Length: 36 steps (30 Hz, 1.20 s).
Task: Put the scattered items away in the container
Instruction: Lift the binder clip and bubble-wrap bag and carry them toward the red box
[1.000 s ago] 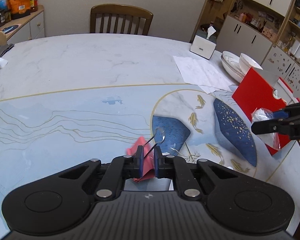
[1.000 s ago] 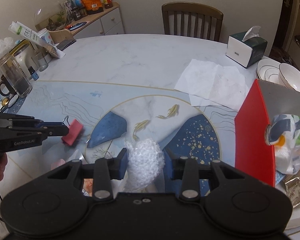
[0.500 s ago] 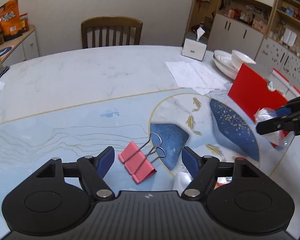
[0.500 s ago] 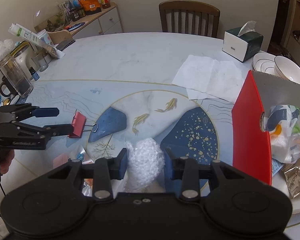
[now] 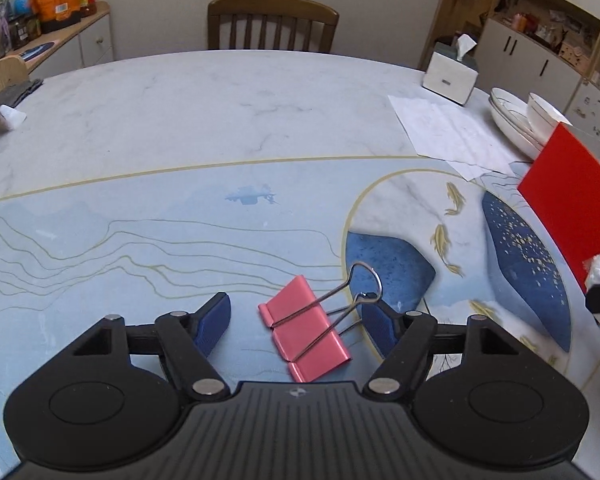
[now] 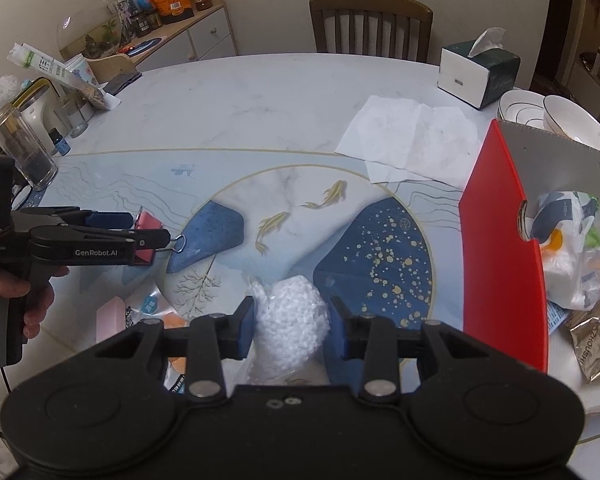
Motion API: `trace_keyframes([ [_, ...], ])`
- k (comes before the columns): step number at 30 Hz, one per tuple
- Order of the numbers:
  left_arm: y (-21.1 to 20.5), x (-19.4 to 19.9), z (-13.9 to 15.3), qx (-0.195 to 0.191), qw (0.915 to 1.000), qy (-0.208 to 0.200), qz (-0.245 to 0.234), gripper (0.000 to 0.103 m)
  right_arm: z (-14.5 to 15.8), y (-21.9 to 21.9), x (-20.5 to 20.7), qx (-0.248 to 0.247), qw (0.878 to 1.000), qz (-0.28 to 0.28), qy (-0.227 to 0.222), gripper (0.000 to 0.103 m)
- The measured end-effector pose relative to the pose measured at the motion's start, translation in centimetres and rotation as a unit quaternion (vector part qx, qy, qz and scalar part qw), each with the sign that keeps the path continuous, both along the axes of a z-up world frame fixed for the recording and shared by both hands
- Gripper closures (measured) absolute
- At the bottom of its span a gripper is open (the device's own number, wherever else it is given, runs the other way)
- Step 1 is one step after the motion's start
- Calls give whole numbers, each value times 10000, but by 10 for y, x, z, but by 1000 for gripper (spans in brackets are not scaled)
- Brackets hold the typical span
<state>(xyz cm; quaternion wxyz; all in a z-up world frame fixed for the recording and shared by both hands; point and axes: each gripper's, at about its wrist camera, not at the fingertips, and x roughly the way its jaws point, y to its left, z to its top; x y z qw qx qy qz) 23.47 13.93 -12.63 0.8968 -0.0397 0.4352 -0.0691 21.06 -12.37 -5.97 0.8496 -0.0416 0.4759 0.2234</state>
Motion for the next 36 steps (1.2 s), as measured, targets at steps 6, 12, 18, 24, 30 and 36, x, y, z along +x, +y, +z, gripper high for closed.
trace_keyframes([
  [6, -7, -1, 1, 129, 9999, 0, 73, 63, 0, 0, 1, 10, 10000, 26, 16, 67],
  [12, -8, -7, 3, 185, 9997, -72, 138, 69, 5, -3, 3, 54, 10000, 68, -30, 67],
  [18, -5, -14, 6, 70, 9999, -58, 129, 72, 14, -12, 3, 100, 9999, 57, -95, 67],
  [24, -8, -22, 19, -36, 9997, -138, 175, 72, 28, -28, 4, 186, 9996, 42, -218, 67],
  [30, -20, -28, 39, -124, 9996, -206, 135, 72, 40, -51, 6, 277, 9991, -26, -313, 67],
  [36, -43, -33, 60, -216, 9992, -331, 61, 72, 47, -77, 7, 325, 9986, -82, -400, 67],
])
